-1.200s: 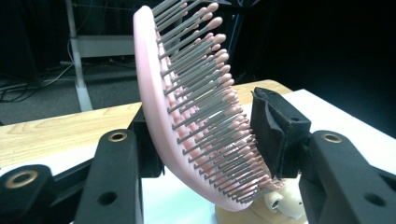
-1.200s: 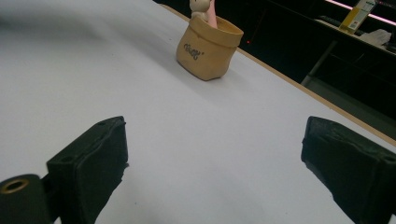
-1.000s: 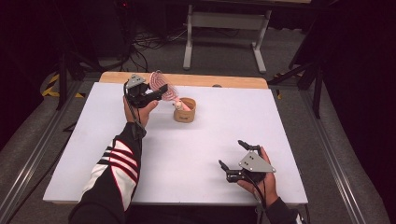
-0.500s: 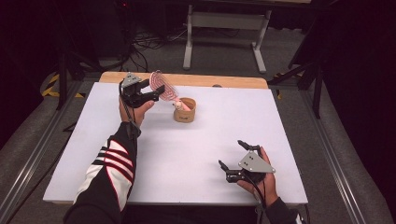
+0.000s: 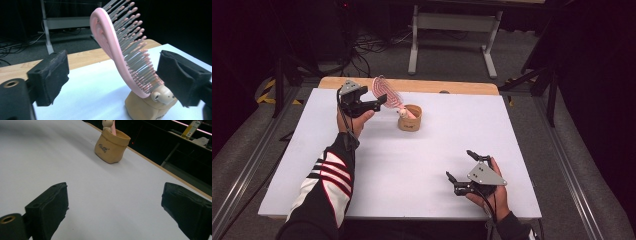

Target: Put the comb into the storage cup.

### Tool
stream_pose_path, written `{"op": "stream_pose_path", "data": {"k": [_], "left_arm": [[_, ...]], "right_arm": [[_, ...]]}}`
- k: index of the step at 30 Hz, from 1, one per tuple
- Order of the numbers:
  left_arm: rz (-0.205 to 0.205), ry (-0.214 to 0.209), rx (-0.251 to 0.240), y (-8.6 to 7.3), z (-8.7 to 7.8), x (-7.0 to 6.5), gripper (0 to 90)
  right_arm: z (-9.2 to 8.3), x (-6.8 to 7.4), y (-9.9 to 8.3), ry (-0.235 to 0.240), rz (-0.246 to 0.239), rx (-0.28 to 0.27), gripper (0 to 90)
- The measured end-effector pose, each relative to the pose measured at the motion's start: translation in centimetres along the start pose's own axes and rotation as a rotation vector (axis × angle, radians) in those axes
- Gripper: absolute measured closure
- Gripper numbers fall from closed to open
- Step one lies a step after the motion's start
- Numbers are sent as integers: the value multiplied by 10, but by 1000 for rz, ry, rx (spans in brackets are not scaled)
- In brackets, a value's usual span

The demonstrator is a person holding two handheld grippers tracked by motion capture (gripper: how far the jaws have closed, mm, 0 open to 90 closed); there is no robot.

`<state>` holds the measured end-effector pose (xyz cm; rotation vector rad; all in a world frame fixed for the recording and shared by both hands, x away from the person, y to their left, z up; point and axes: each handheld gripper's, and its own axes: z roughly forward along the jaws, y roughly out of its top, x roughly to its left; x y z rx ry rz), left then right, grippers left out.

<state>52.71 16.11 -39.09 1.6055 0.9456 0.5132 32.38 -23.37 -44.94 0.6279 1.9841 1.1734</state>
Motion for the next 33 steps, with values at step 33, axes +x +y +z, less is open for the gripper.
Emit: {"op": "stream_pose_path", "data": {"k": [33], "left_arm": [[210, -3, 49, -14, -27, -10, 64]], "right_arm": [[0, 2, 2, -9, -9, 2, 77]]}}
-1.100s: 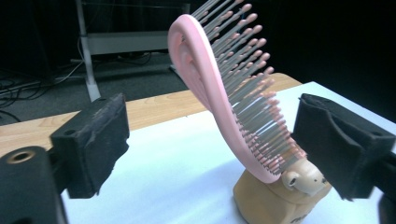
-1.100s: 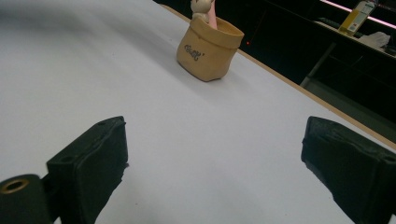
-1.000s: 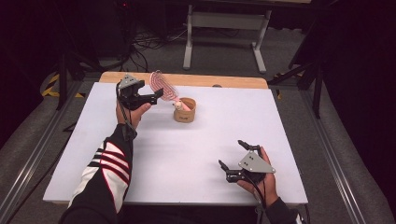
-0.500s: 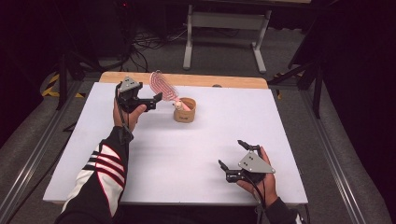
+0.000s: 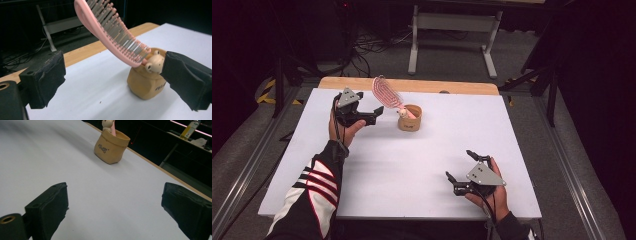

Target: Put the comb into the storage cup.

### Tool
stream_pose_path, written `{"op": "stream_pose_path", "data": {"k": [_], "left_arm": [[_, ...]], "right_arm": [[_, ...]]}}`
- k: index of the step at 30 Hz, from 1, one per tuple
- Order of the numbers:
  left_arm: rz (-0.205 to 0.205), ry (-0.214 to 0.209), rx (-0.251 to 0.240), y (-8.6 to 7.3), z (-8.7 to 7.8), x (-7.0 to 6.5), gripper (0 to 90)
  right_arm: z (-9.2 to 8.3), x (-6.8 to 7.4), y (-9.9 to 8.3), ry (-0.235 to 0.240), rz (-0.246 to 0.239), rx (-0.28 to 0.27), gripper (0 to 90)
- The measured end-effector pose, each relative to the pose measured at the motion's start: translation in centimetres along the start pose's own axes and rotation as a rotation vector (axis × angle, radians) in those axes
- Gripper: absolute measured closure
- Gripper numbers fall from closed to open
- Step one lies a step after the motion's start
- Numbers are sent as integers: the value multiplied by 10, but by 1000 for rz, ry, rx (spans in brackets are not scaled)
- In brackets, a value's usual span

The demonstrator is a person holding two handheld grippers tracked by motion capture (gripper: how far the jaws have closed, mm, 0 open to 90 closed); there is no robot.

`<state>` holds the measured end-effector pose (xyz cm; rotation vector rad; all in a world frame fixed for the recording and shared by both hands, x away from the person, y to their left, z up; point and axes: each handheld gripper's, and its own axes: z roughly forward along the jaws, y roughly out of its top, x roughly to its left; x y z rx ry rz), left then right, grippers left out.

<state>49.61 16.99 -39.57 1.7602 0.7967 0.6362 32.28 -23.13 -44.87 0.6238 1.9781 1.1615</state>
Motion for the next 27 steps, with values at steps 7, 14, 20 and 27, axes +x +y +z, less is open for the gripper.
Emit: {"op": "stream_pose_path", "data": {"k": [7, 14, 20, 27], "left_arm": [[30, -1, 4, -10, -4, -2, 61], [52, 3, -12, -18, -11, -5, 62], [77, -1, -25, -22, -16, -12, 66], [91, -2, -42, -25, -22, -20, 70]], "right_arm": [[0, 1, 1, -1, -3, 0, 77], [0, 1, 1, -8, -1, 0, 77], [0, 1, 1, -8, -2, -1, 77], [-1, 1, 1, -10, -3, -5, 76]]}}
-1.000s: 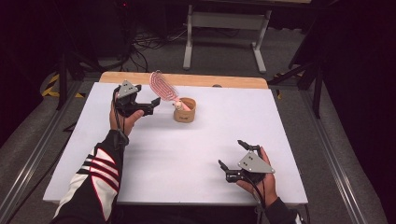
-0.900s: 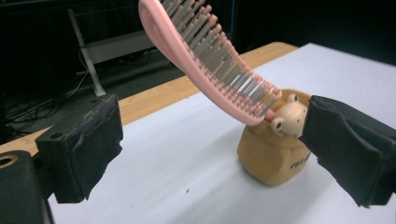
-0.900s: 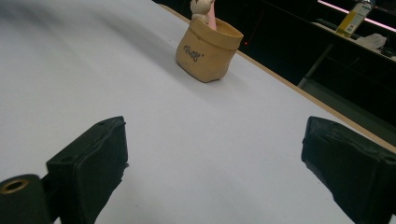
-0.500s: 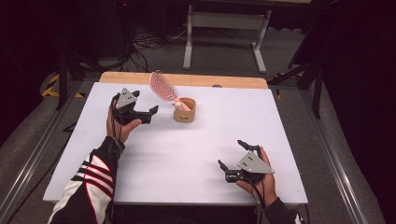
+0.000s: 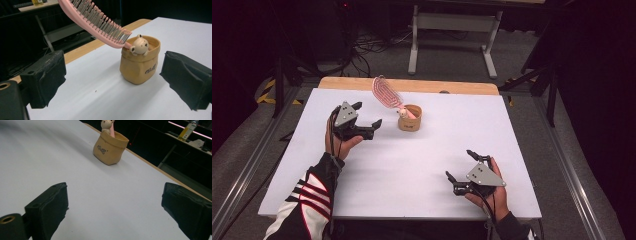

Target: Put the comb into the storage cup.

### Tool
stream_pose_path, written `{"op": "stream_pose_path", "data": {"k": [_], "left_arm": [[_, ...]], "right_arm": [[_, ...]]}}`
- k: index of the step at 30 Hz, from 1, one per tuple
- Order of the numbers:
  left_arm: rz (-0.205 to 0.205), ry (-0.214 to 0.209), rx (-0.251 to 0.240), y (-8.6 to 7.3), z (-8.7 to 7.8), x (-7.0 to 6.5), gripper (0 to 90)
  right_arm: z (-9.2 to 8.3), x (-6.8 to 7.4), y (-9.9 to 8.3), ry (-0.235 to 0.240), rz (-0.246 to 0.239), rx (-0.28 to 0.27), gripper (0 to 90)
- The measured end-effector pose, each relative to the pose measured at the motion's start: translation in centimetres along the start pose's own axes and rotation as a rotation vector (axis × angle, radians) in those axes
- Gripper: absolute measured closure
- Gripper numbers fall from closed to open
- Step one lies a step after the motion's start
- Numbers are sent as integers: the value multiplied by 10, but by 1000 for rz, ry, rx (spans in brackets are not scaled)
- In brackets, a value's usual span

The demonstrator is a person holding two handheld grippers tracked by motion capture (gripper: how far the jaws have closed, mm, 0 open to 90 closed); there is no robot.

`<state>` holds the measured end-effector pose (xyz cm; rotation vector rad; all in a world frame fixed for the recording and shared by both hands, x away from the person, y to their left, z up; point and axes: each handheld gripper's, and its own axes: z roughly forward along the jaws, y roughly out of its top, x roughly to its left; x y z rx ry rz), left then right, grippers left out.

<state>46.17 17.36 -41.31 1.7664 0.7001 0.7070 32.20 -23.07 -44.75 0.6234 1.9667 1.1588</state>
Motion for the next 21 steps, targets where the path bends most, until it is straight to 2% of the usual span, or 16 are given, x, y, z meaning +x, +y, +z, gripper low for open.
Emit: {"op": "stream_pose_path", "data": {"k": [9, 21], "left_arm": [[3, -22, -3, -3, -5, -6, 65], [11, -27, 0, -7, -11, -11, 64]], "right_arm": [[-2, -1, 1, -7, 10, -16, 68], [-5, -3, 3, -14, 8, -28, 61]]}}
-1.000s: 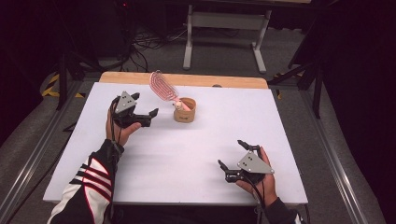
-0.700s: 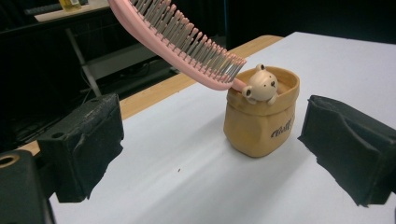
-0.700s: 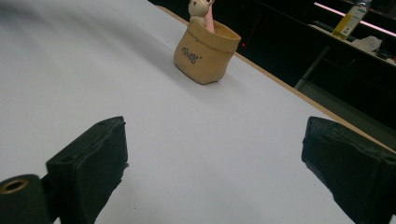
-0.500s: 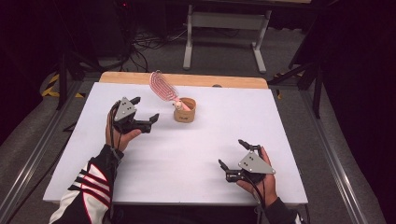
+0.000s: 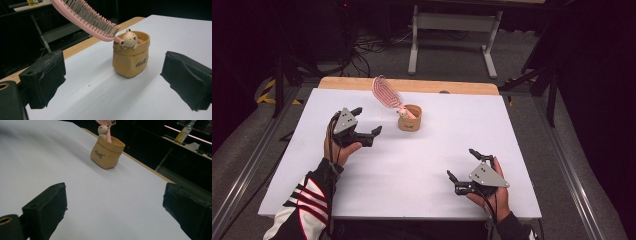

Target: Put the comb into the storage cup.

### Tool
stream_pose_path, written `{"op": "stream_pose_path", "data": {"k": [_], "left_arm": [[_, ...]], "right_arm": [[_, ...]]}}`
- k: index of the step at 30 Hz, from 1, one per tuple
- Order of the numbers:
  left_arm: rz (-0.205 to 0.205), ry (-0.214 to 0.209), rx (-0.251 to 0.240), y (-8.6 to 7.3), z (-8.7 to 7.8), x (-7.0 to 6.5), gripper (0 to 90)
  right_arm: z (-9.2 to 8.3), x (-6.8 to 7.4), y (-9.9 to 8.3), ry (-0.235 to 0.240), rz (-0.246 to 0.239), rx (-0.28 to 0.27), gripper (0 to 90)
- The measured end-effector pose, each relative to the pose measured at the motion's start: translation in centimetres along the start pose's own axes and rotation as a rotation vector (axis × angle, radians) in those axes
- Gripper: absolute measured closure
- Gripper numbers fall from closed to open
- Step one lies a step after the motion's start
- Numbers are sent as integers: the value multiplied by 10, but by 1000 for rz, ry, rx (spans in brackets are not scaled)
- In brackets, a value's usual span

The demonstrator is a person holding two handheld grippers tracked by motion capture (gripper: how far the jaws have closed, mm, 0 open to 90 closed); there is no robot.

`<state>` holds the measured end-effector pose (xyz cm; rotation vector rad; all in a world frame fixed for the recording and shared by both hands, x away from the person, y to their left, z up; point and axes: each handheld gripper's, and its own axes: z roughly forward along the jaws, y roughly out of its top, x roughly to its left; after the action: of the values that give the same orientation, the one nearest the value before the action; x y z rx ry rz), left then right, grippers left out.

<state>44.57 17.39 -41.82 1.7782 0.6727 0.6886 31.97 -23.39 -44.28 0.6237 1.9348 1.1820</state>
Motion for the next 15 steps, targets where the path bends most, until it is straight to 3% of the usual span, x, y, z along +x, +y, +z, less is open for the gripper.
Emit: {"op": "stream_pose_path", "data": {"k": [15], "left_arm": [[49, -45, -18, 6, -11, -22, 62]], "right_arm": [[-3, -1, 1, -7, -2, -12, 61]]}}
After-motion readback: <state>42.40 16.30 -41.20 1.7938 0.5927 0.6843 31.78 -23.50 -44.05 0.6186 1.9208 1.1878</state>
